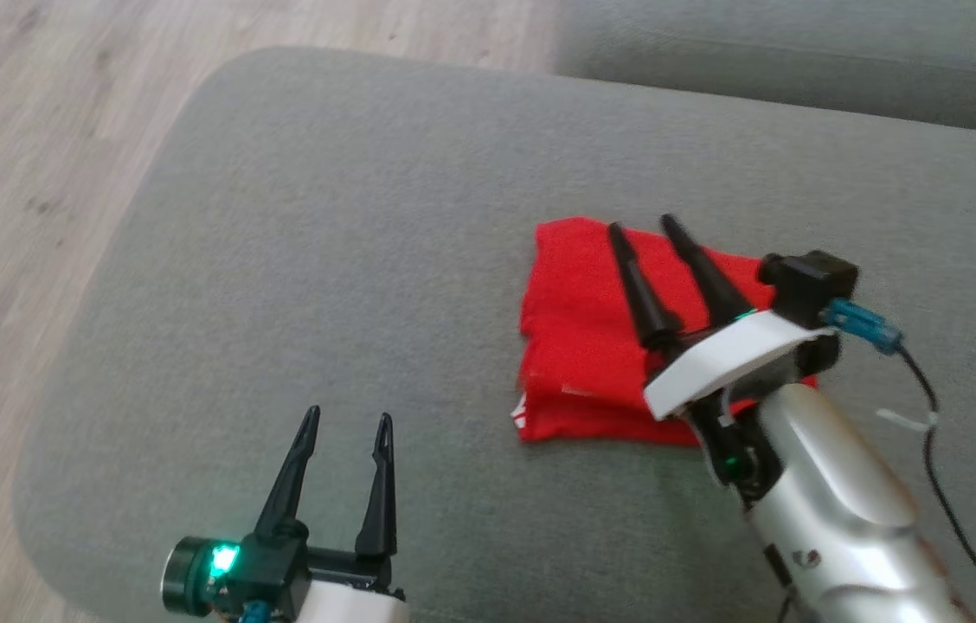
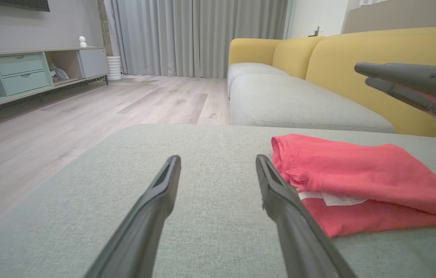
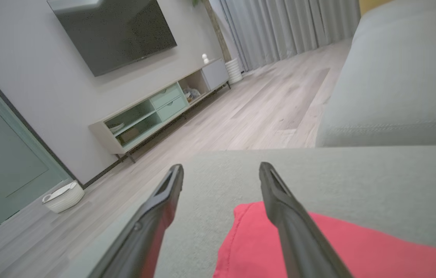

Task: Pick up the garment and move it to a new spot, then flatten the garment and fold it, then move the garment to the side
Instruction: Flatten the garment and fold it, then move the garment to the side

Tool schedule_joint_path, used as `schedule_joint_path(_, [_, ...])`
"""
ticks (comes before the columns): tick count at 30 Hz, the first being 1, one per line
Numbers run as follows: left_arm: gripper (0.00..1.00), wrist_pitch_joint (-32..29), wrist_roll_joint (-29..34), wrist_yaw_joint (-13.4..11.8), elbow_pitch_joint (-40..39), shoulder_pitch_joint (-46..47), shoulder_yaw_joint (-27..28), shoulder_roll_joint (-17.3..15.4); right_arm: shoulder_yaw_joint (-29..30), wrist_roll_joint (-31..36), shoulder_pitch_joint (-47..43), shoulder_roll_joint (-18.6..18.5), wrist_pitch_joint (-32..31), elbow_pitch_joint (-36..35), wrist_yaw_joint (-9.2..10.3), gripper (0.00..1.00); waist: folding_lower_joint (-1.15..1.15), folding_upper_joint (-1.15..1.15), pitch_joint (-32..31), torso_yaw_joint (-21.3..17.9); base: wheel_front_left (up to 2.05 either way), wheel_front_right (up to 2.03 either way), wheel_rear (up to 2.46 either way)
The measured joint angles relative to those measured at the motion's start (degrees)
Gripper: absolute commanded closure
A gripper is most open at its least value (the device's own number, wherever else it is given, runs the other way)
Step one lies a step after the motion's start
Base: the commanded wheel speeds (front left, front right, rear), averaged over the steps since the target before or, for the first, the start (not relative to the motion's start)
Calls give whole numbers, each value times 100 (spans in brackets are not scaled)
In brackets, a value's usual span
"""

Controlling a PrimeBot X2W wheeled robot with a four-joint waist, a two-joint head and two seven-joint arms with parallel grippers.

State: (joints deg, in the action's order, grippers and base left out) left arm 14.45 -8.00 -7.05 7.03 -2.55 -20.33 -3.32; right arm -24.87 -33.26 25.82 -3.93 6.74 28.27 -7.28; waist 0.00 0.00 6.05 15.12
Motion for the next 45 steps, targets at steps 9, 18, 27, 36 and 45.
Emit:
schedule_joint_path(9, [0,0,0,2,3,-27,155,5,726,205,-599,-583,548,-51,0,0,0,0,-394,-476,0,0,0])
schedule_joint_path(18, [0,0,-156,-4,9,-613,546,8,1739,1058,-2209,-740,748,-668,0,0,-1,0,-873,-910,0,0,0])
schedule_joint_path(27, [0,-1,-111,-2,146,-975,809,8,2209,2498,-3609,-197,762,-1468,0,0,-2,0,-1192,-1278,0,0,0])
schedule_joint_path(36, [0,-1,-110,2,188,-1079,933,7,2239,2735,-3838,-36,762,-1585,0,0,-1,0,-1353,-1455,0,0,0])
schedule_joint_path(45, [0,-1,-48,59,203,-1078,939,7,2264,2721,-3839,-9,762,-1584,0,0,-1,0,-1254,-1401,0,0,0])
